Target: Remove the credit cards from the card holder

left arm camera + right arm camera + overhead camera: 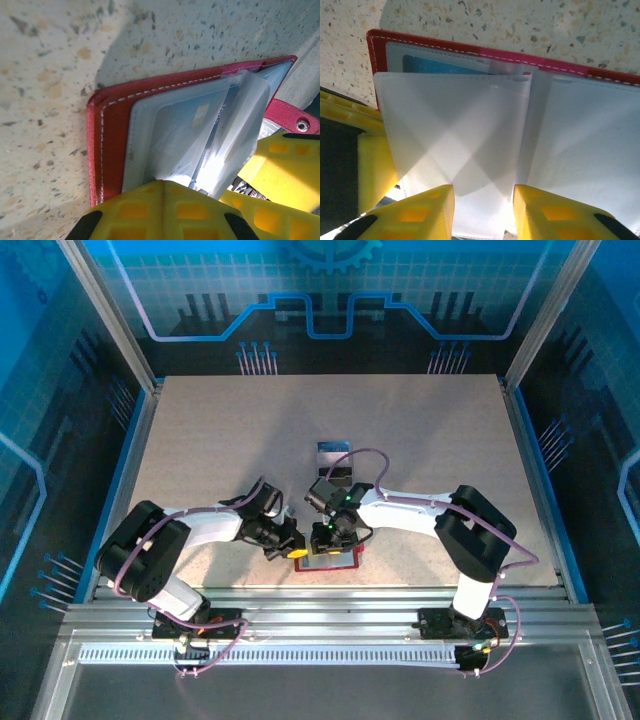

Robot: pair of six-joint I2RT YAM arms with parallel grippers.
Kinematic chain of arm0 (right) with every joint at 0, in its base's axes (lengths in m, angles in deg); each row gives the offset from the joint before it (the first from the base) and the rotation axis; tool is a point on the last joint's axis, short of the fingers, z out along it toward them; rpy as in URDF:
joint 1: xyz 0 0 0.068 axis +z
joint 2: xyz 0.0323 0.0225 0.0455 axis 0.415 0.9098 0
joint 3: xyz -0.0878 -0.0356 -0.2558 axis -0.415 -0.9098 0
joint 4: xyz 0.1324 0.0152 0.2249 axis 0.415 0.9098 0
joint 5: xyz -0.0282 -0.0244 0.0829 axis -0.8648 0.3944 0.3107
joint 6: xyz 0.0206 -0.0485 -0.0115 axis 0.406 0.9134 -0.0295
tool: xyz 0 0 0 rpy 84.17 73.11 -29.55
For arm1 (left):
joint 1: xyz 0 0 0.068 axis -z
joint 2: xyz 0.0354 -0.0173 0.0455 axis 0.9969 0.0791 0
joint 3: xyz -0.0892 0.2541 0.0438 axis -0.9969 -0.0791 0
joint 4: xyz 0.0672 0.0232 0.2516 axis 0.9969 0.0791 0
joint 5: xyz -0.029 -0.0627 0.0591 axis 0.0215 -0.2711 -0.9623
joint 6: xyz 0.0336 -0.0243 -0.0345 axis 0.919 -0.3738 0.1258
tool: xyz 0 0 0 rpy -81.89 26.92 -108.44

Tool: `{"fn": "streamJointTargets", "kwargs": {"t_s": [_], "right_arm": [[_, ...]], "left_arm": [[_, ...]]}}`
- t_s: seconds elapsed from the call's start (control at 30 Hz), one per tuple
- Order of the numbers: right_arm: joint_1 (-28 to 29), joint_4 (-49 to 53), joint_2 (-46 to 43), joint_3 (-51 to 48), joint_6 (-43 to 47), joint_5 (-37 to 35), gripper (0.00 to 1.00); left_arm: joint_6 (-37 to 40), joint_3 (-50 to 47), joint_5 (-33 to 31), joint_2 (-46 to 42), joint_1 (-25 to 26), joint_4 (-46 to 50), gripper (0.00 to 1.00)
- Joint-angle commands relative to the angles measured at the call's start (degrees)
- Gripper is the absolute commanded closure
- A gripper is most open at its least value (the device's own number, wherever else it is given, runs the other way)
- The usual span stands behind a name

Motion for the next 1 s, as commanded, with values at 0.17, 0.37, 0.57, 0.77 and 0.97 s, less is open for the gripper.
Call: {"fn": "streamJointTargets", "kwargs": {"t_s": [0.17, 0.37, 0.57, 0.77, 0.97], "right_arm": [[-0.90, -1.07, -5.43, -3.05, -1.06, -0.10, 0.64], [-2.20, -1.35, -8.41, -4.89, -0.91, 0.17, 0.64], [-3.72, -1.48, -11.71, -7.22, -0.78, -0.22, 0.65], [-5.52, -1.39, -15.65, -9.78, -0.66, -0.38, 0.65], [-7.75, -0.93, -20.05, -12.10, -0.20, -0.49, 0.65]], "left_arm": [[0.59, 3.26, 0.60, -1.64, 0.20, 4.34, 0.97], [0.73, 5.51, 0.67, -2.31, 0.32, 6.50, 0.97], [0.75, 7.97, 1.07, -1.33, 0.84, 7.52, 0.97], [0.34, 10.87, 0.88, 0.17, 2.42, 8.06, 0.97], [-0.50, 14.03, 0.45, 3.36, 4.86, 7.29, 0.96]]}}
